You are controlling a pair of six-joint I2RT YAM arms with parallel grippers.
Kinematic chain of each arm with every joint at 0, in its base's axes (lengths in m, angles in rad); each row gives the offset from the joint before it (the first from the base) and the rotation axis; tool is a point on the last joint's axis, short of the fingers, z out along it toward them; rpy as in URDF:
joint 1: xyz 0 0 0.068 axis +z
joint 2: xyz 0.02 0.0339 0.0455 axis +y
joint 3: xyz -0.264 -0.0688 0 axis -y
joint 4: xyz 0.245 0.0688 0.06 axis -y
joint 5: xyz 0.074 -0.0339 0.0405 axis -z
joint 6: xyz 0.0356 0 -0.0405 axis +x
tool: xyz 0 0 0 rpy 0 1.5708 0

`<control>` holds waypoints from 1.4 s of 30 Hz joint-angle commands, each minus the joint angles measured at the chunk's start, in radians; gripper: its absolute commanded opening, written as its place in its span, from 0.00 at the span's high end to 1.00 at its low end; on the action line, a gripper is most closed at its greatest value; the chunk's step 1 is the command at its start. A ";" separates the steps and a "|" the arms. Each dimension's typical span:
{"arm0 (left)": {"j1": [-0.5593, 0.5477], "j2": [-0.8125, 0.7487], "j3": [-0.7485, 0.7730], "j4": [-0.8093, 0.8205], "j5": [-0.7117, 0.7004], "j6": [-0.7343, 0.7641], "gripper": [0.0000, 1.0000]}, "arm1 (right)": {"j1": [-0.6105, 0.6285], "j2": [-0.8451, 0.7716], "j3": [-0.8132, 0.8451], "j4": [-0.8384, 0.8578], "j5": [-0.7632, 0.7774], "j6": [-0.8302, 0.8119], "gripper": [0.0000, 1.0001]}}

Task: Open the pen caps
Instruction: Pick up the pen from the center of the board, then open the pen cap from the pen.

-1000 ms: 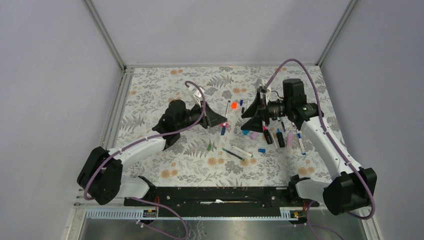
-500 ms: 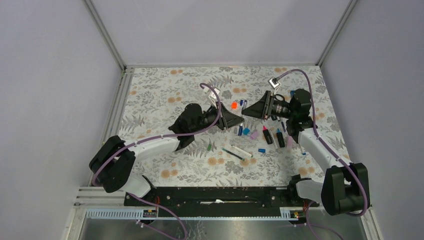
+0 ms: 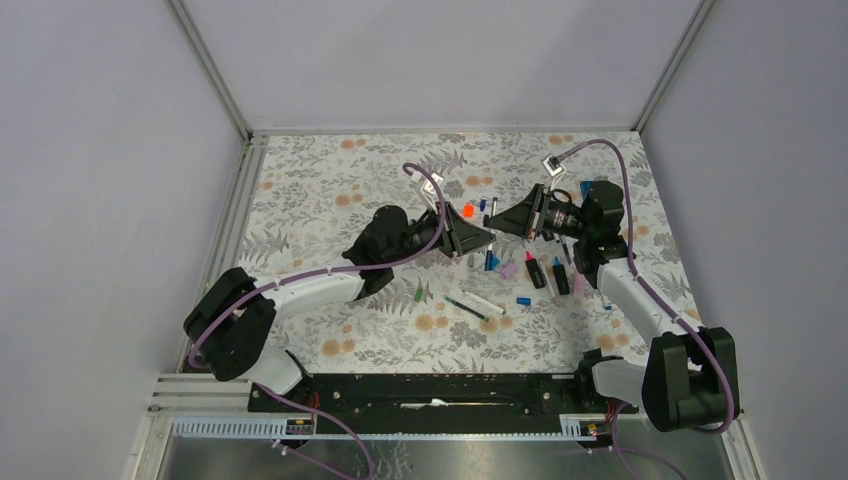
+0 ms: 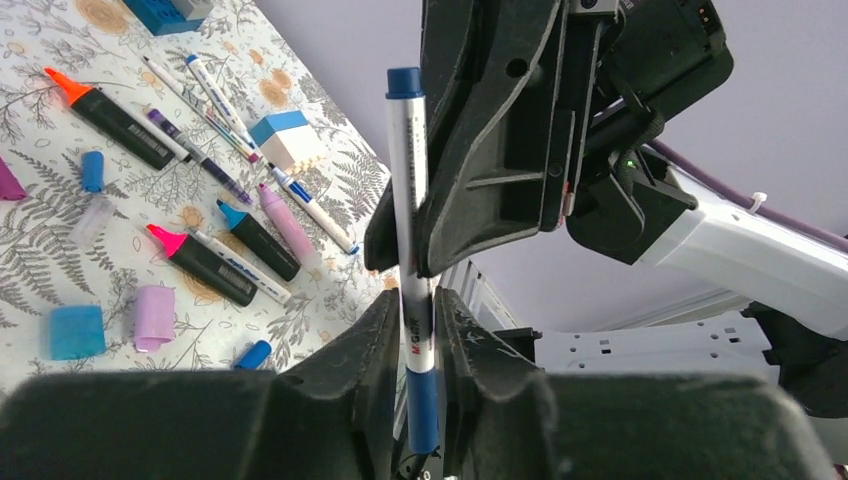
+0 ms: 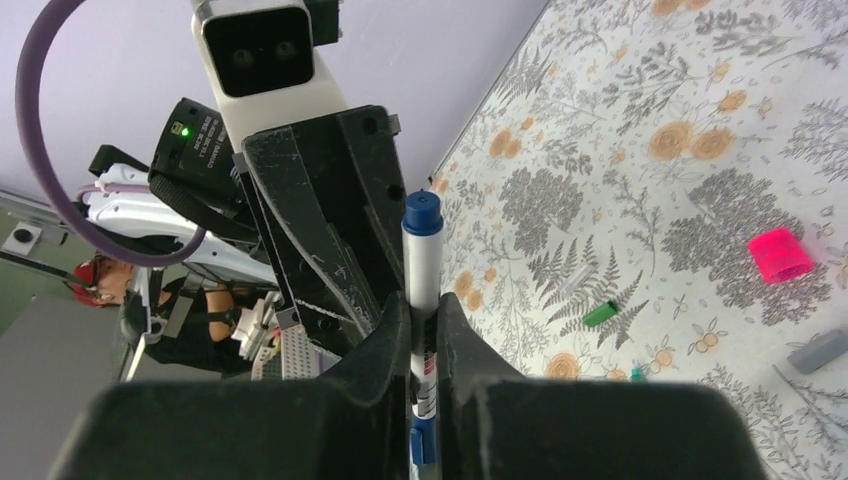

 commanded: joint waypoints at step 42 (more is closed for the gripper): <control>-0.068 0.154 -0.032 0.267 0.217 -0.178 1.00 | -0.100 0.054 0.202 -0.017 -0.071 -0.129 1.00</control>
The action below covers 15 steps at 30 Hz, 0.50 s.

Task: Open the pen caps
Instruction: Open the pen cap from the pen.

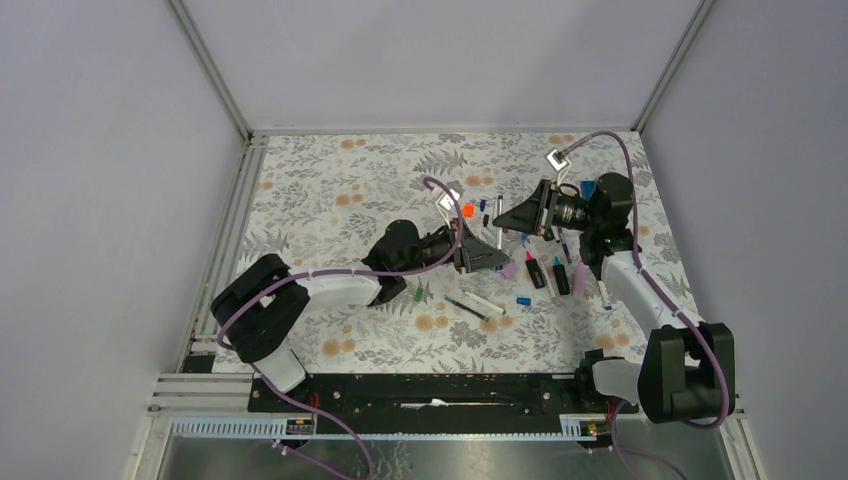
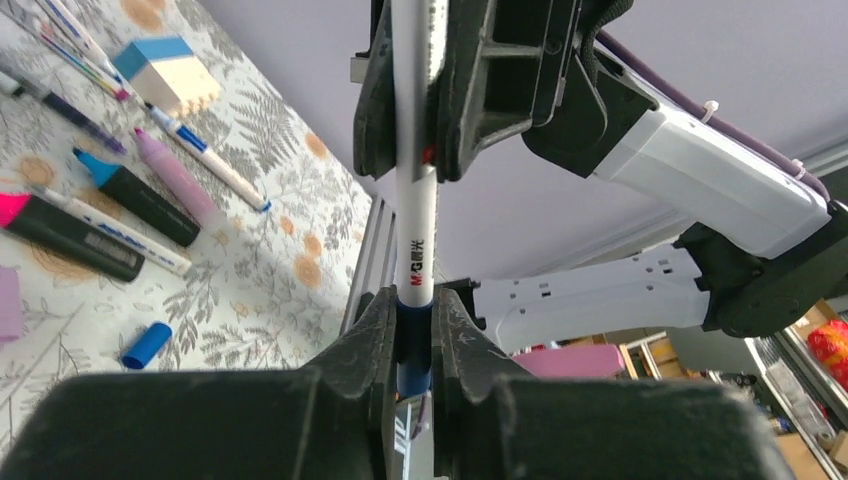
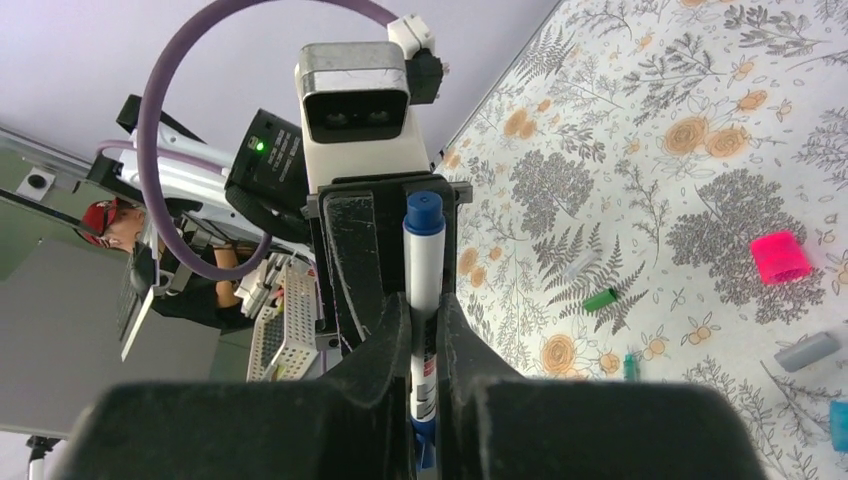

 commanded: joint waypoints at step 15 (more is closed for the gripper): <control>0.028 -0.169 -0.091 -0.270 -0.019 0.151 1.00 | -0.096 0.207 0.548 -0.468 0.134 -0.521 1.00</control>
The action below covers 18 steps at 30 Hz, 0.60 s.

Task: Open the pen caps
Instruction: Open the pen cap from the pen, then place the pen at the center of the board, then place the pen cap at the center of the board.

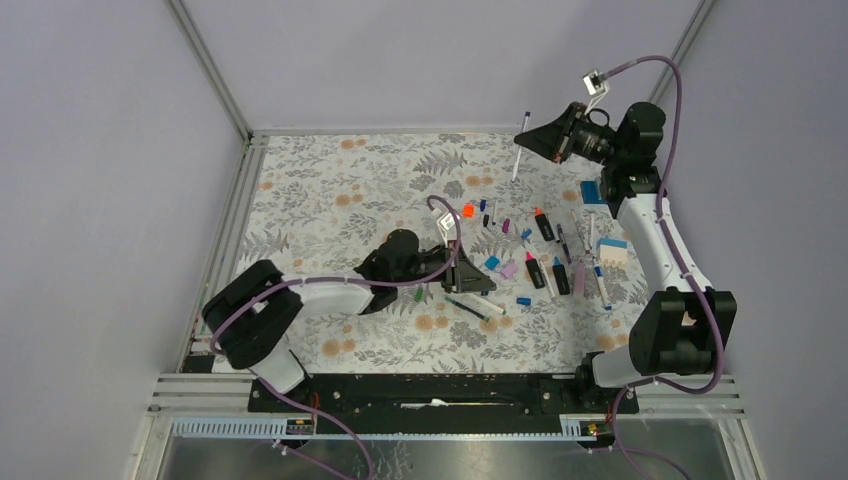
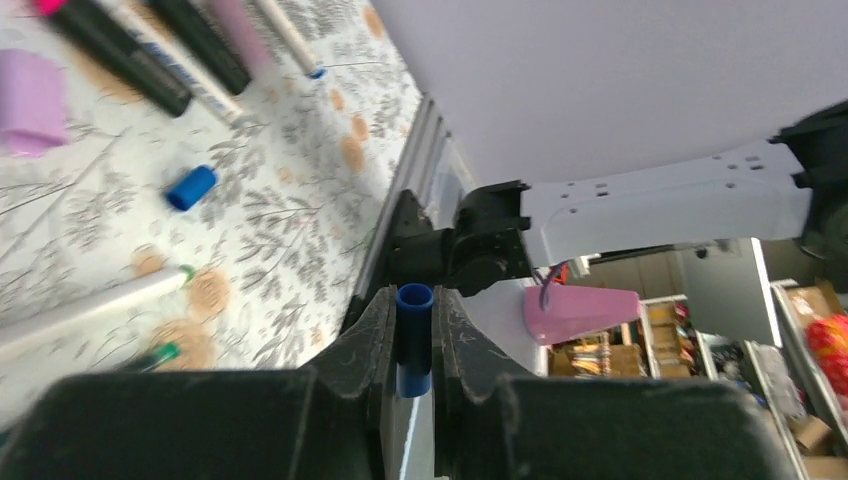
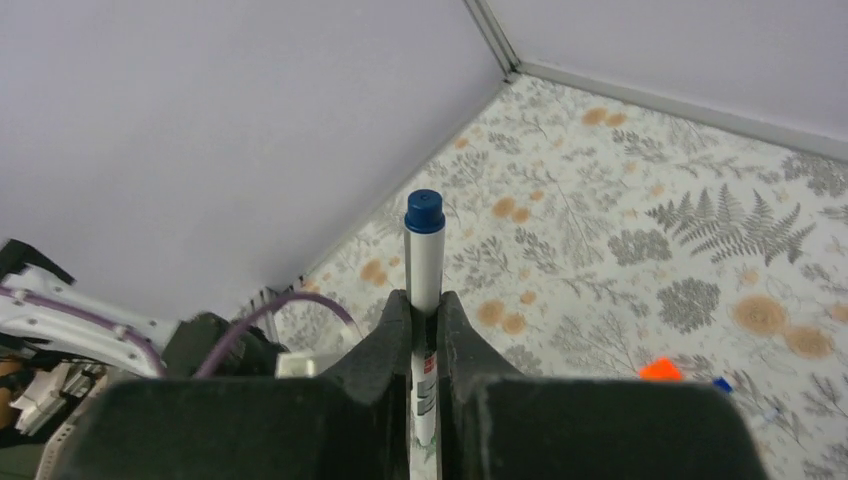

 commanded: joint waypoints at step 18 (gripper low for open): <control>0.094 -0.420 -0.059 -0.763 -0.616 0.391 1.00 | 0.252 -0.036 -0.377 -0.918 0.366 -1.107 0.99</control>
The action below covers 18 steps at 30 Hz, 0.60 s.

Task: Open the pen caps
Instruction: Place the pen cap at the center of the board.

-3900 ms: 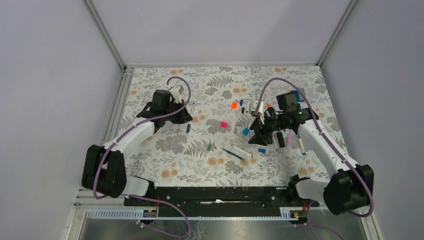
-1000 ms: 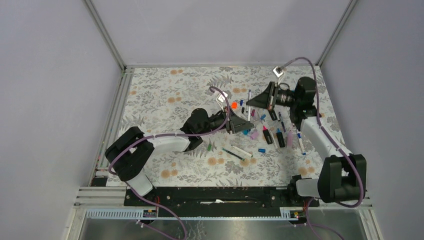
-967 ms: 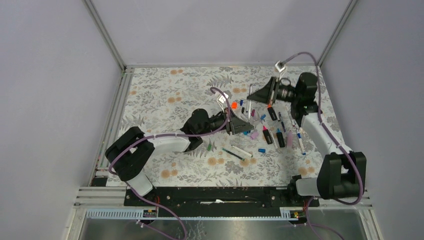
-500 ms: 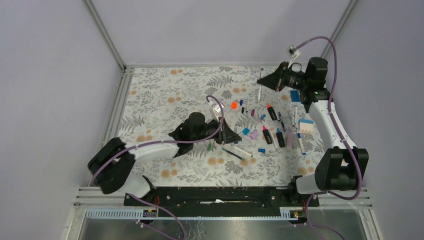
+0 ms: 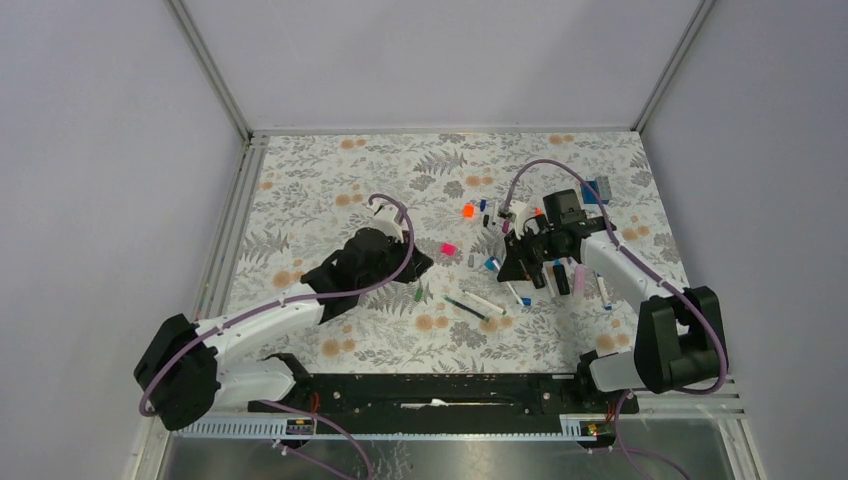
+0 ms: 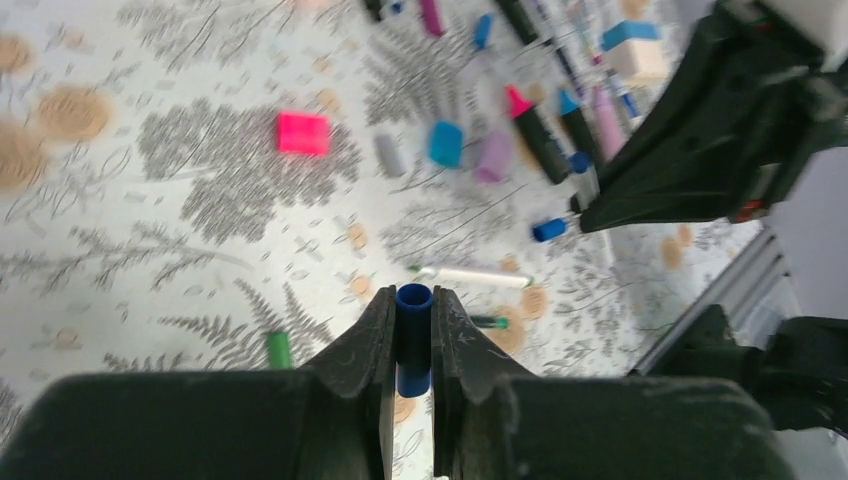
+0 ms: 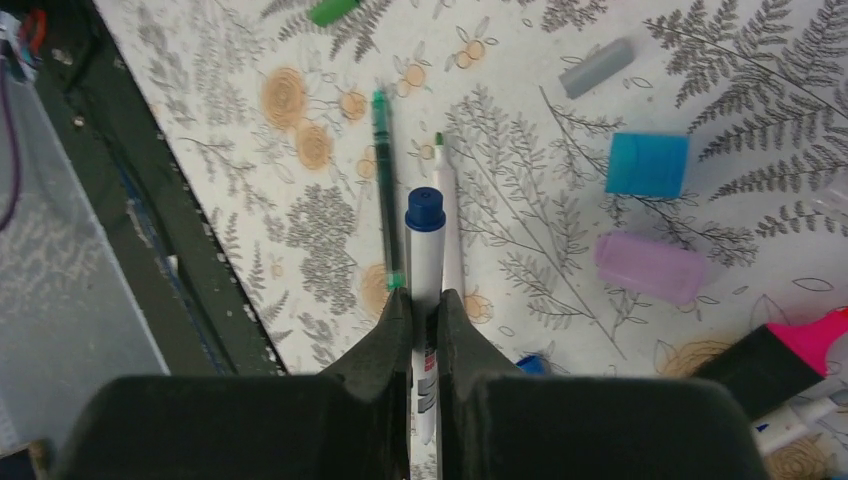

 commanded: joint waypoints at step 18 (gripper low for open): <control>-0.031 0.274 0.022 -0.086 -0.020 -0.087 1.00 | 0.105 0.243 0.038 0.037 0.250 -0.054 0.81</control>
